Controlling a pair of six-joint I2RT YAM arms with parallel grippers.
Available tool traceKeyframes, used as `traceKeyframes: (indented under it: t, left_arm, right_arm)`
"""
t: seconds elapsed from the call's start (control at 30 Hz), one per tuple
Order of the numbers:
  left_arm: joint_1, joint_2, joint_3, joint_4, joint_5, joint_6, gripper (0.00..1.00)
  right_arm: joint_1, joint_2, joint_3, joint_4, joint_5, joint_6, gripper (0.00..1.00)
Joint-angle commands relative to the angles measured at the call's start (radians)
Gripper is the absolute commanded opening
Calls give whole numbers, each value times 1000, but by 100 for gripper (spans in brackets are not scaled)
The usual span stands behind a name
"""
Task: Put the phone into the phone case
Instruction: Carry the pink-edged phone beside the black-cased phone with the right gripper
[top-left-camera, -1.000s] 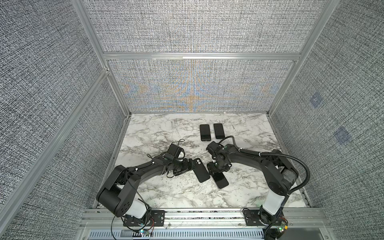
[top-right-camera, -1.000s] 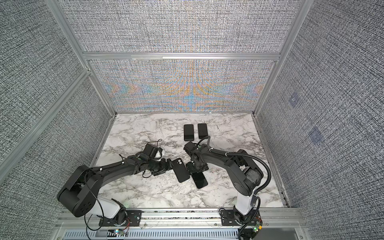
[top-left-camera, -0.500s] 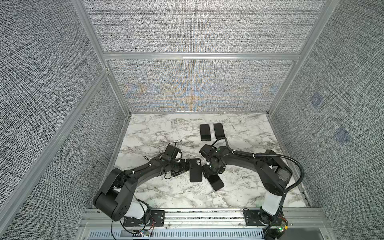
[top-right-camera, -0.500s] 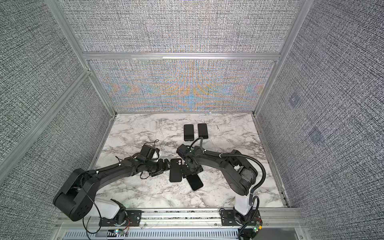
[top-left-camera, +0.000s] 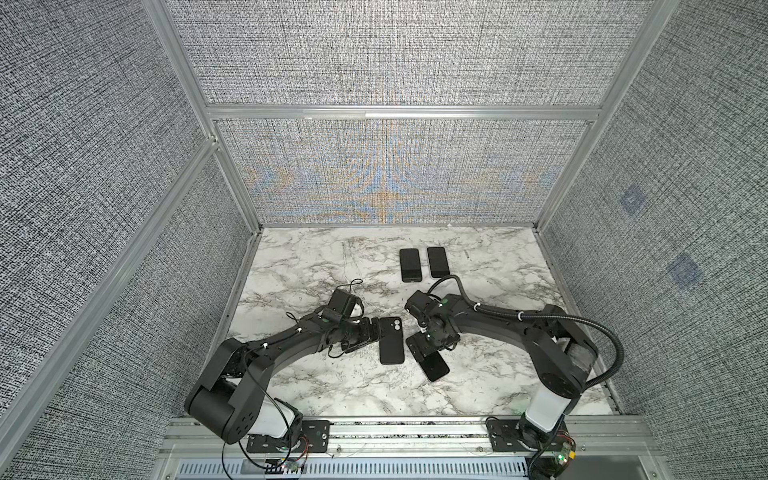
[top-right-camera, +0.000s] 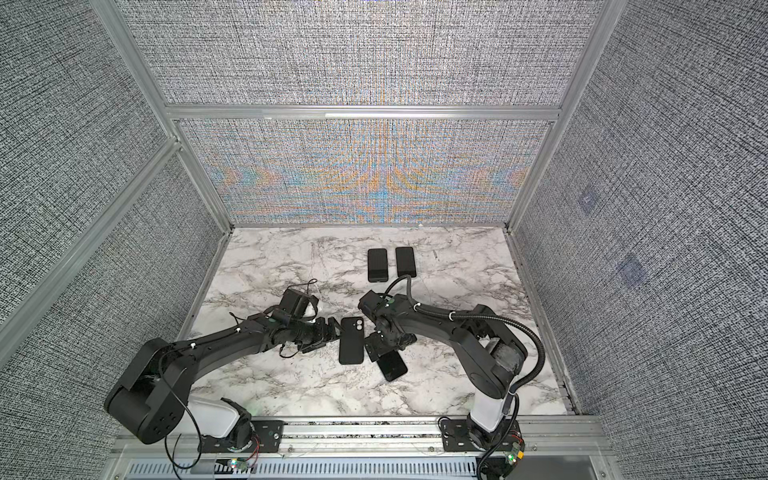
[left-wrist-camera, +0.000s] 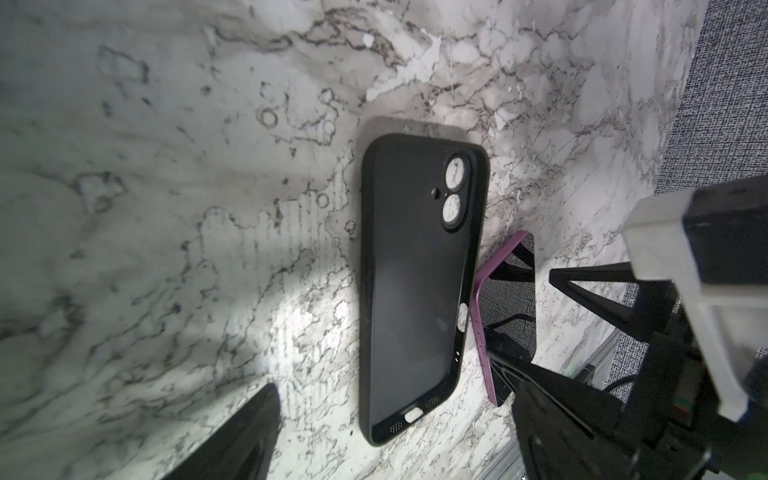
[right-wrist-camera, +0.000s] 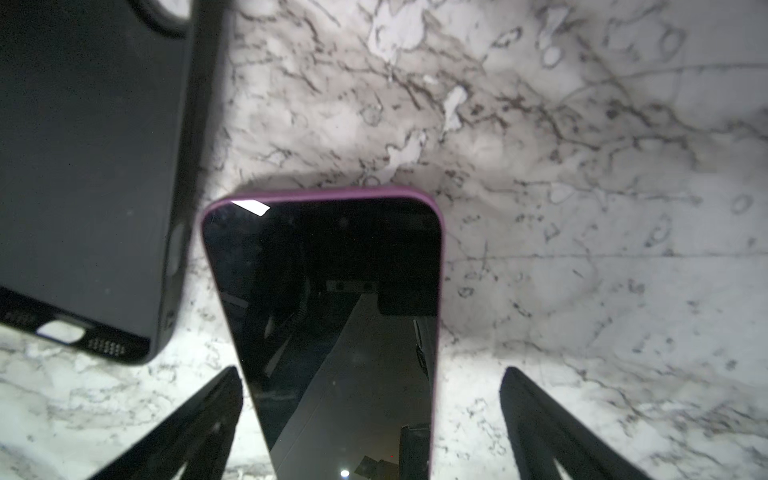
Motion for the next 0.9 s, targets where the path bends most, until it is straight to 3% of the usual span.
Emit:
traceKeyframes:
  t: [0.0, 0.53, 0.87]
  left_arm:
    - [2, 4, 10, -5, 1, 9, 89]
    - [2, 8, 14, -9, 8, 1, 89]
    - [2, -9, 30, -50, -4, 6, 89]
  right_arm:
    - [0, -33, -41, -2, -41, 6, 99]
    - [28, -37, -124, 85, -29, 20, 98]
    - [49, -21, -129, 73, 42, 50, 84]
